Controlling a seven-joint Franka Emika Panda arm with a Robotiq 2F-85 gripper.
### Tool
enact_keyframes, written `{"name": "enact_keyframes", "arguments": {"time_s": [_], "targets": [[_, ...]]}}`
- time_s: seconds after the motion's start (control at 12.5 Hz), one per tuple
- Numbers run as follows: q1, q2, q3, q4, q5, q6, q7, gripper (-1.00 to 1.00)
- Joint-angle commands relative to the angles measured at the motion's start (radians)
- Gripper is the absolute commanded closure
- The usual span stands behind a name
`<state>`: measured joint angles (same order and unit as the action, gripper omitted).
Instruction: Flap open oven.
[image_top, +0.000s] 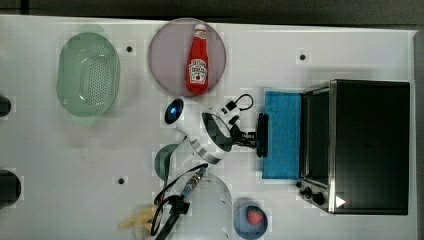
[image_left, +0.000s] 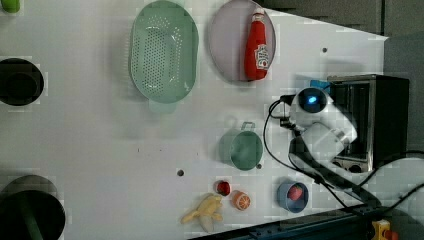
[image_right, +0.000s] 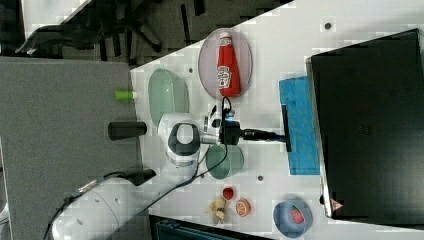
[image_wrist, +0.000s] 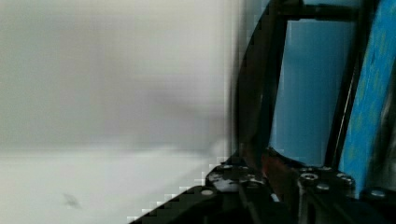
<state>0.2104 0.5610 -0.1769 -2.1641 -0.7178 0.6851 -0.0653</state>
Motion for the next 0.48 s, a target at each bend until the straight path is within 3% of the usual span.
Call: {"name": "enact_keyframes", "arguments": {"time_s": [0.08, 0.48], "targets": [[-0.022, -0.128, -0.001, 0.039, 0.164, 0.093, 0.066, 0.65], [-0.032, -0.336, -0.004, 0.046, 0.688, 0.090, 0.066, 0.65]]}}
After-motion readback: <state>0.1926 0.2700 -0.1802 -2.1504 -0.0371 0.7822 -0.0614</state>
